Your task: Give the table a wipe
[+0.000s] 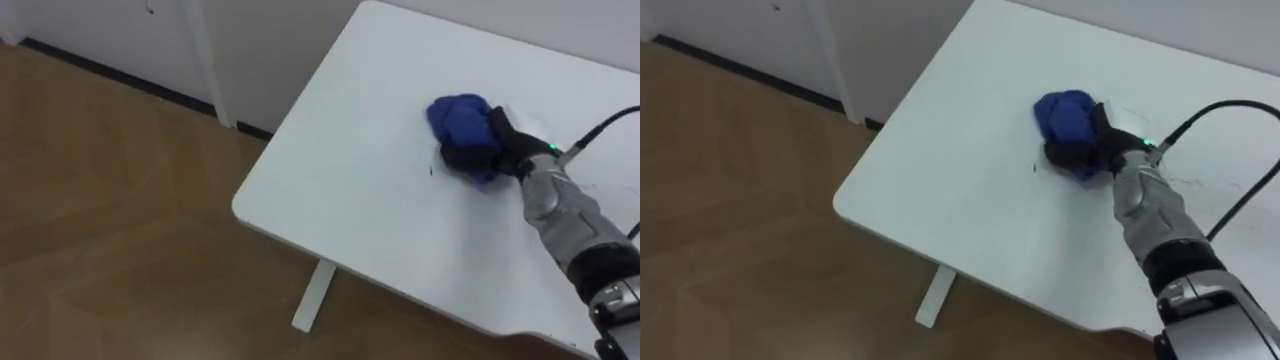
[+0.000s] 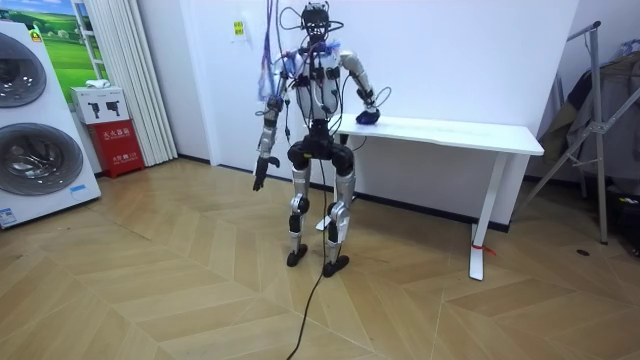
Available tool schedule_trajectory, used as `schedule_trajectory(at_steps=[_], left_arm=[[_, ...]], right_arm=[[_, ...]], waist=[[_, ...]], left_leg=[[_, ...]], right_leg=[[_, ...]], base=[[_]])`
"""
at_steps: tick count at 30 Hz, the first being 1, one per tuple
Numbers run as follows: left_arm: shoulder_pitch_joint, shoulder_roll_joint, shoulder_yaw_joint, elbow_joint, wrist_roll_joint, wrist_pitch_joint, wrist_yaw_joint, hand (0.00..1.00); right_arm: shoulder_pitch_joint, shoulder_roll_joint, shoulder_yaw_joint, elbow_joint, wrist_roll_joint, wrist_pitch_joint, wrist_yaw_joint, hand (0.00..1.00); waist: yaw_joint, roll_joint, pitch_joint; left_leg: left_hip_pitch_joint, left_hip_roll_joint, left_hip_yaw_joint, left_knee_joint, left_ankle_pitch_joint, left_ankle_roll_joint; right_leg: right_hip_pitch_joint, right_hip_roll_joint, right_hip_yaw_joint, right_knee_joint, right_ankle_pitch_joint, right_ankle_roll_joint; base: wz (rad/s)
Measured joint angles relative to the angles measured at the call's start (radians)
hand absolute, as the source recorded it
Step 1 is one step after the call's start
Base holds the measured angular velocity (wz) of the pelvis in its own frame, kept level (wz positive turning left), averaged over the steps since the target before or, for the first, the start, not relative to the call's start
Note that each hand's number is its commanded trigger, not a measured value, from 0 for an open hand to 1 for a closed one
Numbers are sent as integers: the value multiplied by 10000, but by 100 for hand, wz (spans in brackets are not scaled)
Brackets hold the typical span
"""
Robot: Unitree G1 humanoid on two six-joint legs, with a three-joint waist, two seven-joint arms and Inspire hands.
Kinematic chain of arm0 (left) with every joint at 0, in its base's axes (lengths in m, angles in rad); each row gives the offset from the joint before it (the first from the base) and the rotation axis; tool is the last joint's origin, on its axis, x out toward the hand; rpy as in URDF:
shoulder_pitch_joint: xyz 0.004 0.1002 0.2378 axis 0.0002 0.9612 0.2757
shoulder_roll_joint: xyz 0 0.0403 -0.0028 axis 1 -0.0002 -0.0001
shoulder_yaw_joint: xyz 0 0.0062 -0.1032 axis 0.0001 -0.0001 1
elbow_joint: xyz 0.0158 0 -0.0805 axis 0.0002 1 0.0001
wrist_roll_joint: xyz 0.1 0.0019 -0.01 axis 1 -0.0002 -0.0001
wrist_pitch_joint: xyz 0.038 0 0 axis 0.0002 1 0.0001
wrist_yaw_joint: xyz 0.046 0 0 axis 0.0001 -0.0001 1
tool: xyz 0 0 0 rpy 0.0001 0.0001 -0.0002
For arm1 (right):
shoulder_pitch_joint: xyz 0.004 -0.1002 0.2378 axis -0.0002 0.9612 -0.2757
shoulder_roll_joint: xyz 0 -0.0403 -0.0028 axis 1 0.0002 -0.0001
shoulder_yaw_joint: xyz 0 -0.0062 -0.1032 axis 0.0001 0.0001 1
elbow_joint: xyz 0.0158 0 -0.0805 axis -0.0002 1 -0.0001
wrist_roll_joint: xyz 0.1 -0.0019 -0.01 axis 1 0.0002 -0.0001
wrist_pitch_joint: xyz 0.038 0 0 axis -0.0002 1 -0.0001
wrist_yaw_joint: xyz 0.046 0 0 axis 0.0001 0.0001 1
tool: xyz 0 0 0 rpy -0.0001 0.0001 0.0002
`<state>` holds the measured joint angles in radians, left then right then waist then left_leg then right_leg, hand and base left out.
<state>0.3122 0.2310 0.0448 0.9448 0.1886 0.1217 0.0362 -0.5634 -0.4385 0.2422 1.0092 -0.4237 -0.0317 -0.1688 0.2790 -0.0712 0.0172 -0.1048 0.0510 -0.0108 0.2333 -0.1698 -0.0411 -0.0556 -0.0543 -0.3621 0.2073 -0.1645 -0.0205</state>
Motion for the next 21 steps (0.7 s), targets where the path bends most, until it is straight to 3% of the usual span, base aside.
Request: schedule_trajectory(at_steps=[2,4,6,9,15,19,21], left_arm=[[-101,92,133,3,-9,-43,31,0],[-146,184,198,-29,-5,-254,52,0],[-144,324,303,29,12,-419,192,0],[-126,429,777,265,12,-403,237,0],[-199,437,1007,106,13,-394,316,0],[-241,431,970,-40,31,-395,418,0],[-238,346,961,-38,134,-375,406,0]], right_arm=[[431,-139,-319,98,488,-139,-126,100],[830,-179,-751,215,723,-331,-264,100],[1545,-365,-1474,473,965,-559,-601,100],[2489,-604,-2664,972,1281,-563,-857,100],[3599,-1504,-3658,1936,2393,-493,-926,100],[3904,-1537,-3838,1828,2406,-280,-1108,100],[3810,-1481,-3762,1454,2302,129,-1187,100]], waist=[[-68,-115,-29],[-423,-121,-44],[-683,-140,-152],[-1069,-208,-288],[-1522,-66,-341],[-1657,49,-336],[-1468,132,-312]], left_leg=[[-46,-55,-35,17,0,2],[-58,-98,-8,35,18,33],[-50,-125,82,34,14,89],[32,-123,86,35,-37,169],[4,-75,329,142,-95,213],[208,-16,450,204,-127,200],[342,57,732,158,-130,194]], right_leg=[[119,-27,-99,-173,-12,68],[248,-67,-260,-231,0,91],[299,-103,-249,-224,-1,123],[405,-107,-278,-204,0,151],[452,-98,-123,-174,47,188],[604,-46,38,-182,80,161],[576,-25,242,-201,102,140]], base=[[26],[35],[16],[5],[-13],[-14],[-35]])
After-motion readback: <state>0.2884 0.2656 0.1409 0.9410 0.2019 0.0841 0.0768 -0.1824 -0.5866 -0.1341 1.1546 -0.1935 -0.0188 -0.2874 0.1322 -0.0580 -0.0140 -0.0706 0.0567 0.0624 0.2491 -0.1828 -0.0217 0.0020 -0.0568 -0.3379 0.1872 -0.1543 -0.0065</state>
